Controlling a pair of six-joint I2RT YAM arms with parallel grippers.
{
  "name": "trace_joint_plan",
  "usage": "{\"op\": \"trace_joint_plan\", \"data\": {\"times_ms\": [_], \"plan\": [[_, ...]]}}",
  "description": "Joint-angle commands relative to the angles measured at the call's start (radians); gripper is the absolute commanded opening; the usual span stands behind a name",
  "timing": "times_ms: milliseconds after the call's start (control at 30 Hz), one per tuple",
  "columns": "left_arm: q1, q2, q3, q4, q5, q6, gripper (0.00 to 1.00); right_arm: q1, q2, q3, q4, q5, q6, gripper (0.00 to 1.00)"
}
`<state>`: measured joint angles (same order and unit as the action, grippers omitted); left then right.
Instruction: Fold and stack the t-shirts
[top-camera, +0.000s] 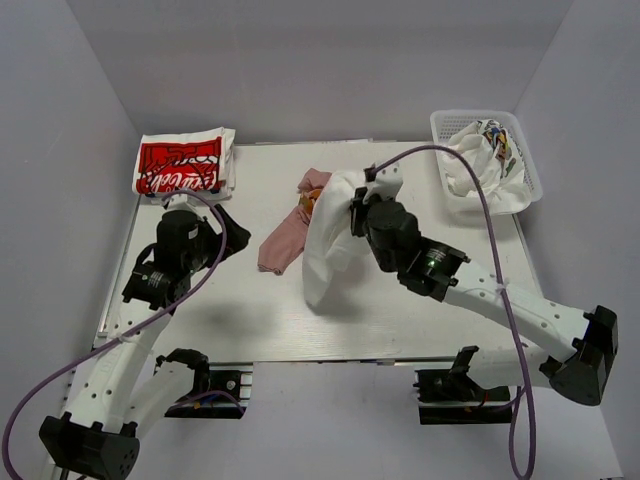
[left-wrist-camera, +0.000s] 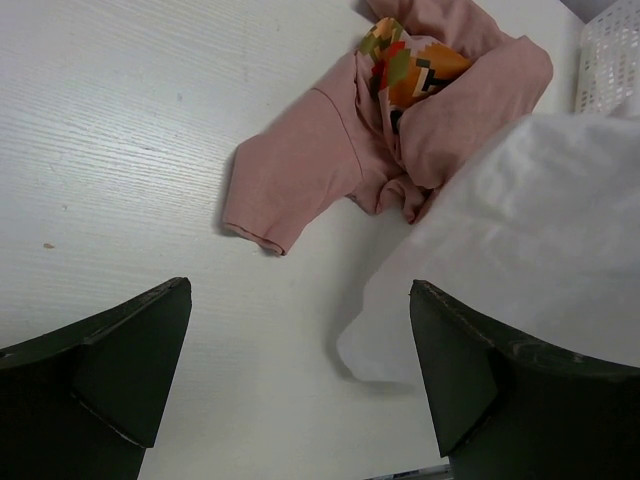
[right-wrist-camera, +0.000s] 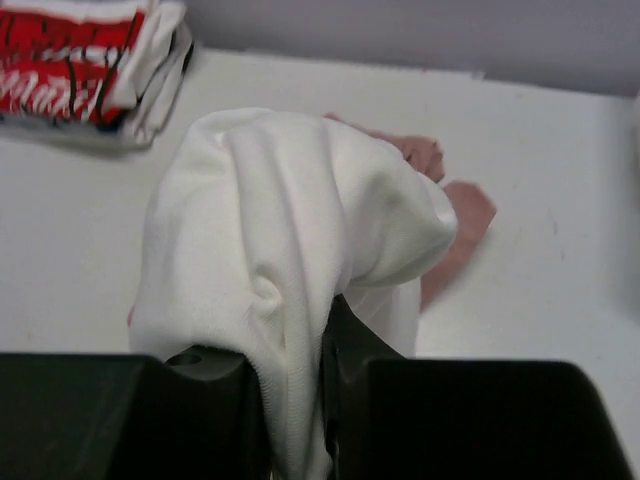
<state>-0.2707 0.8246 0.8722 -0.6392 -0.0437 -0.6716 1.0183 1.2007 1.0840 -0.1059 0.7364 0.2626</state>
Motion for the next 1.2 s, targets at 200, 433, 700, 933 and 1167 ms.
{"op": "trace_joint_plan", "data": {"times_ms": [200,433,700,933,1167], "plan": [[0.002,0.073,0.007,0.021,0.013,-0.005,1.0,-0.211,0.036,0.287,0.344,0.118,-0.383,0.0],[0.002,0.159,0.048,0.044,0.044,0.015,1.0,-0.462,0.253,0.631,0.272,0.106,-0.555,0.0],[0.002,0.28,0.132,0.056,-0.013,0.033,1.0,-0.799,0.566,1.079,0.063,-0.041,-0.556,0.0],[0.002,0.387,0.165,0.111,0.005,0.053,1.0,-1.004,0.758,1.094,-0.015,-0.189,-0.511,0.0],[0.002,0.518,0.208,0.104,0.053,0.086,1.0,-1.121,0.962,0.984,-0.147,-0.299,-0.315,0.0]]}}
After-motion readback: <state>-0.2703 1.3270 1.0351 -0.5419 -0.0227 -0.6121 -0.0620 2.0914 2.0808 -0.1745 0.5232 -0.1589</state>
